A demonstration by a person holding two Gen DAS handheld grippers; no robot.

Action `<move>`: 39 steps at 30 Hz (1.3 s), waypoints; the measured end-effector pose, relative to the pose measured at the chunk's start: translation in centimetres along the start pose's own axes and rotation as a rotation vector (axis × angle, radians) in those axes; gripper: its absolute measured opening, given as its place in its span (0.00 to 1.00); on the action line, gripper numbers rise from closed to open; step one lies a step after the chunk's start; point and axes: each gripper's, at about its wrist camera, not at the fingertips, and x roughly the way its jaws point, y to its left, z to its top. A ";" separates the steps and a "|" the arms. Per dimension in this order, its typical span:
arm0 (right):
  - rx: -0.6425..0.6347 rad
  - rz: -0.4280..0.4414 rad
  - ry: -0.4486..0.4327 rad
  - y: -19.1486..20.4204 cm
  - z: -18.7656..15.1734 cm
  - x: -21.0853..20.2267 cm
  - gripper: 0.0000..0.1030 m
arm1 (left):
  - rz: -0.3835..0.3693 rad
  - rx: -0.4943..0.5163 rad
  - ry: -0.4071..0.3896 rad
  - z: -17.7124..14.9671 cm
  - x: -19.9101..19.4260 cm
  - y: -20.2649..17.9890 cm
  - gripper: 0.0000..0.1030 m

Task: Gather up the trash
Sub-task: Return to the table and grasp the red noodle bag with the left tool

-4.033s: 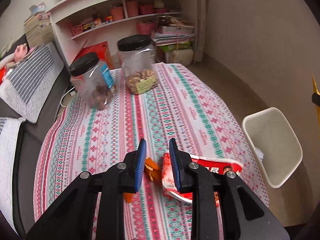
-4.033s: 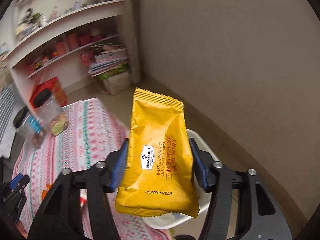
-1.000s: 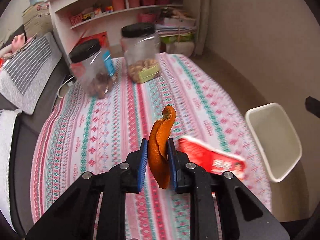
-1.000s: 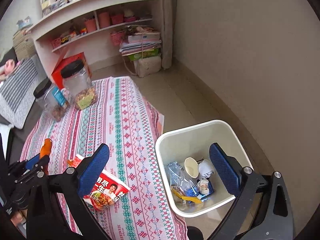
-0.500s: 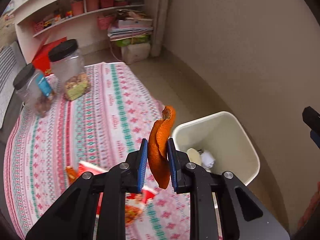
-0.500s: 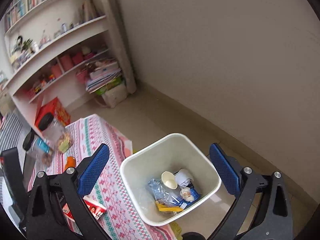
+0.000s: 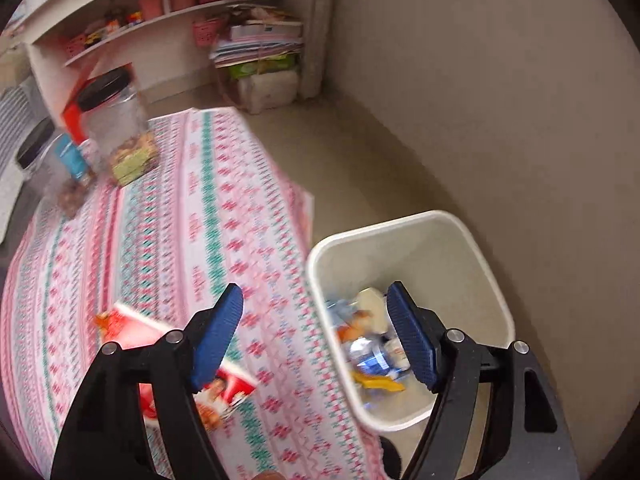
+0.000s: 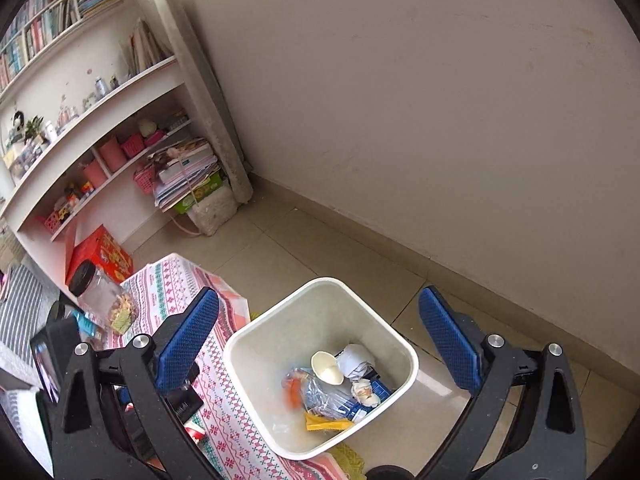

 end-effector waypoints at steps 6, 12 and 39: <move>-0.093 0.013 0.034 2.9 -0.9 0.7 0.93 | 0.161 -0.090 -0.011 -2.8 -0.3 3.5 0.76; -0.156 0.032 0.078 5.5 -1.8 1.7 0.93 | 0.261 -0.151 -0.044 -3.8 -1.1 6.7 0.81; -0.260 0.047 0.121 10.2 -3.9 3.1 0.93 | 0.078 -0.264 0.113 -6.2 3.4 13.1 0.48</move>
